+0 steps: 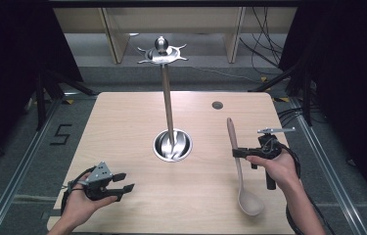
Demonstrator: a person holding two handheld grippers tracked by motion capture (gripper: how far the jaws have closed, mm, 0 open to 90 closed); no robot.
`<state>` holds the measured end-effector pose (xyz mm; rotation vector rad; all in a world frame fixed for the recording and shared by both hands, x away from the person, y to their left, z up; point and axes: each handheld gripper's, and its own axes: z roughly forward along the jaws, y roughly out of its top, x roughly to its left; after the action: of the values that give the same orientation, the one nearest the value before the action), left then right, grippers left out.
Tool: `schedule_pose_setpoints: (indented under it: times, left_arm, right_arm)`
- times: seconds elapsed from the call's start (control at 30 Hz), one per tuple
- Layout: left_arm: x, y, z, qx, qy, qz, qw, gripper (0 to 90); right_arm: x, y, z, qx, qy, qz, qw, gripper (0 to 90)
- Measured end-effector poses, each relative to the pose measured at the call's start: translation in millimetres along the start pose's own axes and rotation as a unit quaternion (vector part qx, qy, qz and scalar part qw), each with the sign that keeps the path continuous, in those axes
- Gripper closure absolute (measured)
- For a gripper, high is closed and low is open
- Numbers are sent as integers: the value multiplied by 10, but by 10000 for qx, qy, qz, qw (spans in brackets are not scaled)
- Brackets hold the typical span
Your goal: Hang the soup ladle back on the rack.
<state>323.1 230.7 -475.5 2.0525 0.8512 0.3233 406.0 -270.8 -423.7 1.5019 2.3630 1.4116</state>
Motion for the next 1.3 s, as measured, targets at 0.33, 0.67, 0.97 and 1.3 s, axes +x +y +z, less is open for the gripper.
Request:
schedule_pose_setpoints:
  times: [0.33,0.67,0.97,1.3]
  left_arm:
    - [-12,-6,16,-72,-31,-50,10000,462]
    - [-13,1,11,-56,-30,-49,10000,460]
    - [-37,65,-15,-412,-87,-198,9989,420]
    - [-66,205,-58,-883,-58,-79,9960,379]
  right_arm:
    - [176,-109,-115,-407,216,-689,9966,748]
    - [225,-165,-193,-818,318,-1028,9908,748]
    - [359,-213,-257,-1025,392,-1578,9813,748]
    - [465,-200,-277,-1333,364,-1931,9714,748]
